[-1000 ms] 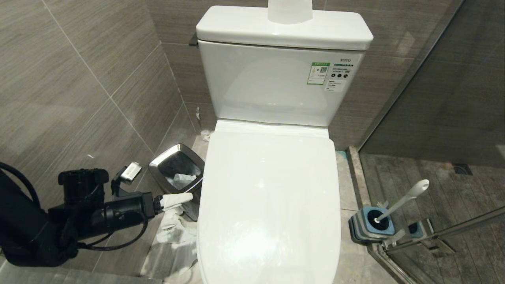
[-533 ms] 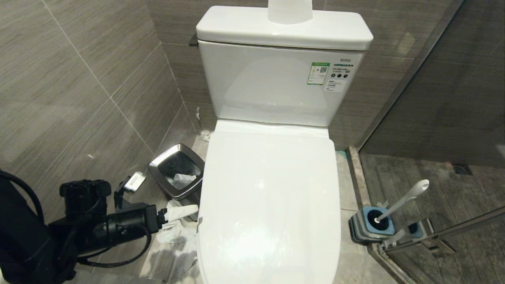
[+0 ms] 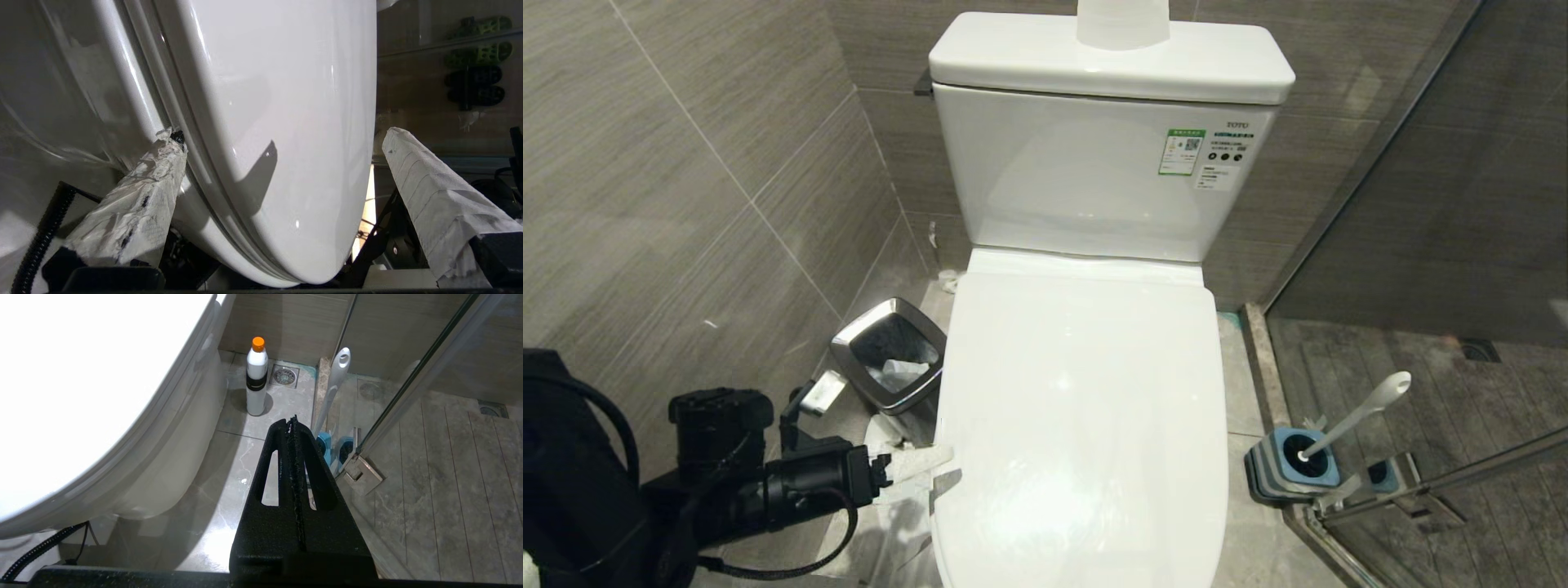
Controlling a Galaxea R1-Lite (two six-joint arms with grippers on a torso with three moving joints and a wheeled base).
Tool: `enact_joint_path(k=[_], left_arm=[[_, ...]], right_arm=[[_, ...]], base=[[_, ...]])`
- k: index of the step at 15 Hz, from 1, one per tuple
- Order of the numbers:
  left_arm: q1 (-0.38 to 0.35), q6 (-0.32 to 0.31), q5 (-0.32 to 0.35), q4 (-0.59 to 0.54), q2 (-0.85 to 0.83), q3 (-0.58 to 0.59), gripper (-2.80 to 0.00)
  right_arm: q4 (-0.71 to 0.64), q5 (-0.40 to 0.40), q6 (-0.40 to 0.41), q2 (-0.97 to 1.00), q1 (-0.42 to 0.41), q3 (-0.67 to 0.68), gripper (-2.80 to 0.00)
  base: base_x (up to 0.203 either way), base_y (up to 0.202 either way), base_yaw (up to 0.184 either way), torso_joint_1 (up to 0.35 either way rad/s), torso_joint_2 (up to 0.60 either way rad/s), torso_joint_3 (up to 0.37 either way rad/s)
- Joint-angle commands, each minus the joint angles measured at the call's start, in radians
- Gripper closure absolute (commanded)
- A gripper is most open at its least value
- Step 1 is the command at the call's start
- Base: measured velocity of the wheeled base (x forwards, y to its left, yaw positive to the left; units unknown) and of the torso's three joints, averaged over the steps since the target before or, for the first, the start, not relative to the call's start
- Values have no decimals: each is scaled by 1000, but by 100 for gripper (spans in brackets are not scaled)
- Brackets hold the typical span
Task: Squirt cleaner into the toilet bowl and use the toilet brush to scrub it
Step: Use the left hand to lift the toilet lid slightly
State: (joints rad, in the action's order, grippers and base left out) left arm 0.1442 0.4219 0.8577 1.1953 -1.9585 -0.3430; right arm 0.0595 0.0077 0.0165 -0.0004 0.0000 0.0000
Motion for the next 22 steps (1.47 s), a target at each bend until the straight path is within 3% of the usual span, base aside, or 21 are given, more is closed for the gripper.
enact_joint_path(k=[1,10,14,16,18,22], left_arm=[[26,3,1,9,-15,15,-280],[38,-3,-6,27,-39,53,-280],[59,-7,-8,199,-142,114,-280],[89,-9,-16,314,-217,176,-280],[127,-49,-47,334,-238,206,-280],[235,-22,-53,335,-167,226,-280]], right_arm=[[1,0,0,0,0,25,0],[0,0,0,0,0,26,0],[1,-1,0,0,0,25,0],[2,-1,0,0,0,25,0],[0,0,0,0,0,25,0],[2,0,0,0,0,25,0]], base=[[0,0,0,0,0,0],[0,0,0,0,0,0],[0,0,0,0,0,0],[0,0,0,0,0,0],[0,0,0,0,0,0],[0,0,0,0,0,0]])
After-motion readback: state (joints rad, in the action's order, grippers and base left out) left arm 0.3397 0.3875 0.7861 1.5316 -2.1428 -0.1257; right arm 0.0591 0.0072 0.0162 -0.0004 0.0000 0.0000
